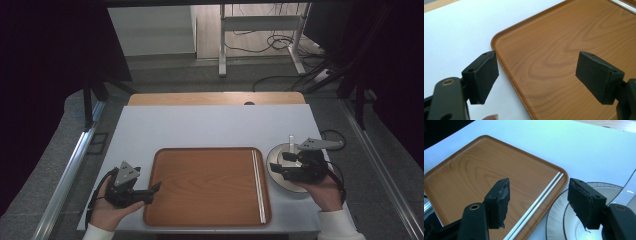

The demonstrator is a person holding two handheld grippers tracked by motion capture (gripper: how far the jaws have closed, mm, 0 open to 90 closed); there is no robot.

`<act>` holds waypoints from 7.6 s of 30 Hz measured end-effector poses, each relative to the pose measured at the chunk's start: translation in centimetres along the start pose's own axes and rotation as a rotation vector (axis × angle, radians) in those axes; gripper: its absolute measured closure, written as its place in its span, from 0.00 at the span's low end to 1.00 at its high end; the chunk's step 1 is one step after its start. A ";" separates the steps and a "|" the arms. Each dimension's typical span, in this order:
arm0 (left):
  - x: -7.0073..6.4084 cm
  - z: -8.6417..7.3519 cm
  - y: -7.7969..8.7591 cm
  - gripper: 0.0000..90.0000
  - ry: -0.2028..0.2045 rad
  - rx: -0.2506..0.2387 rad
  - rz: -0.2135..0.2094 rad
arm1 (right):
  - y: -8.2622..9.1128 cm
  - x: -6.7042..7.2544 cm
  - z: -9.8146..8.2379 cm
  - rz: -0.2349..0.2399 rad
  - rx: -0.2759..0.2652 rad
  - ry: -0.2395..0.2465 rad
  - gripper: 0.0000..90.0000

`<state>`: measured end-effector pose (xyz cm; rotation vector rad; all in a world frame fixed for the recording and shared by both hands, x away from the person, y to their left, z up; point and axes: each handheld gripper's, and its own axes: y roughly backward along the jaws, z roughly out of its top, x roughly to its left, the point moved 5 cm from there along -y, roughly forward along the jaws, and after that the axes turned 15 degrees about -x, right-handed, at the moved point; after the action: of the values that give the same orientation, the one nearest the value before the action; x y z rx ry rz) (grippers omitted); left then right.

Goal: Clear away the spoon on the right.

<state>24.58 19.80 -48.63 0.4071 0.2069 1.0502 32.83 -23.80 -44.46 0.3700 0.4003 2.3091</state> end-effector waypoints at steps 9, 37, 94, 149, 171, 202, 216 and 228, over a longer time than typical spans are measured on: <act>-0.3 0.5 -0.1 0.20 -0.010 -0.007 -0.002 | 0.2 -2.0 0.0 -0.048 0.011 -0.023 0.39; -0.3 0.0 -0.5 0.20 -0.012 0.007 0.002 | -1.7 -11.1 0.1 -0.132 -0.001 -0.165 0.45; -0.3 0.5 -1.0 0.20 -0.023 0.003 -0.005 | 0.7 -9.1 2.6 -0.146 -0.149 -0.172 0.94; -0.5 0.6 -1.1 0.20 -0.030 -0.001 -0.008 | -0.8 1.7 4.7 0.050 -0.105 0.023 0.94; -0.6 0.6 -1.2 0.20 -0.033 0.001 -0.012 | -4.2 5.0 2.5 0.130 0.035 0.097 0.94; -0.7 0.4 -1.4 0.20 -0.041 0.013 -0.018 | -8.7 8.9 -1.8 0.192 0.245 0.173 0.94; -0.8 0.3 -1.6 0.20 -0.039 0.021 -0.021 | -12.3 10.8 -5.2 0.192 0.381 0.256 0.93; -0.7 0.1 -1.6 0.20 -0.038 0.025 -0.019 | -13.7 11.0 -6.6 0.176 0.436 0.275 0.90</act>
<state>25.59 18.46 -49.22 0.4468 0.1894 1.0209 31.50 -7.84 -54.24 0.3051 1.0542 2.4412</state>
